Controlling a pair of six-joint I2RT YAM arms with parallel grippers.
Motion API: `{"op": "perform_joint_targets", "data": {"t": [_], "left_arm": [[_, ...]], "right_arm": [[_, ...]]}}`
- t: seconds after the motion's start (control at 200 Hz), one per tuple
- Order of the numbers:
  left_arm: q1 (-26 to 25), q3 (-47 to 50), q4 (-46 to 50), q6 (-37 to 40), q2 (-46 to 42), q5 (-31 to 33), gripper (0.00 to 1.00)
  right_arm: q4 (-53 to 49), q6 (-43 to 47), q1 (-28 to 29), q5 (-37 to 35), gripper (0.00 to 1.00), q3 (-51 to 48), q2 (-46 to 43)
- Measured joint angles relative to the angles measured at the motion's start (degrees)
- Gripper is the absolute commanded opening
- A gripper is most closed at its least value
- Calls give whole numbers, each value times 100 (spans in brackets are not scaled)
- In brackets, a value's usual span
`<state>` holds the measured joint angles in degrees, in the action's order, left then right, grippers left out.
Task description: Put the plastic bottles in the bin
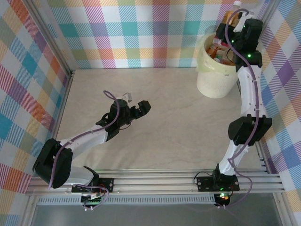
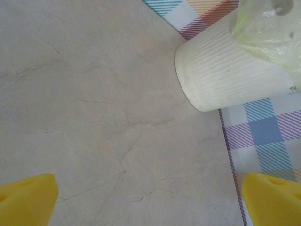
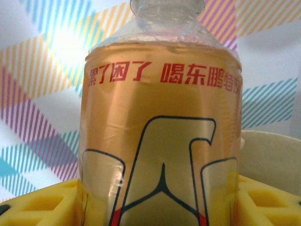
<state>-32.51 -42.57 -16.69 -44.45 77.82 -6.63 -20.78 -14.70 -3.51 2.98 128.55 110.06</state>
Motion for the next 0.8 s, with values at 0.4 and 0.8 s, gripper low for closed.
{"op": "perform_joint_targets", "data": {"t": [0.4, 0.8], "left_arm": [[0, 0, 46, 35, -55, 179, 100], [0, 13, 514, 214, -586, 763, 100]], "right_arm": [[-892, -1182, -83, 11, 87, 2210, 2068], [-977, -848, -83, -166, 100, 745, 890]]}}
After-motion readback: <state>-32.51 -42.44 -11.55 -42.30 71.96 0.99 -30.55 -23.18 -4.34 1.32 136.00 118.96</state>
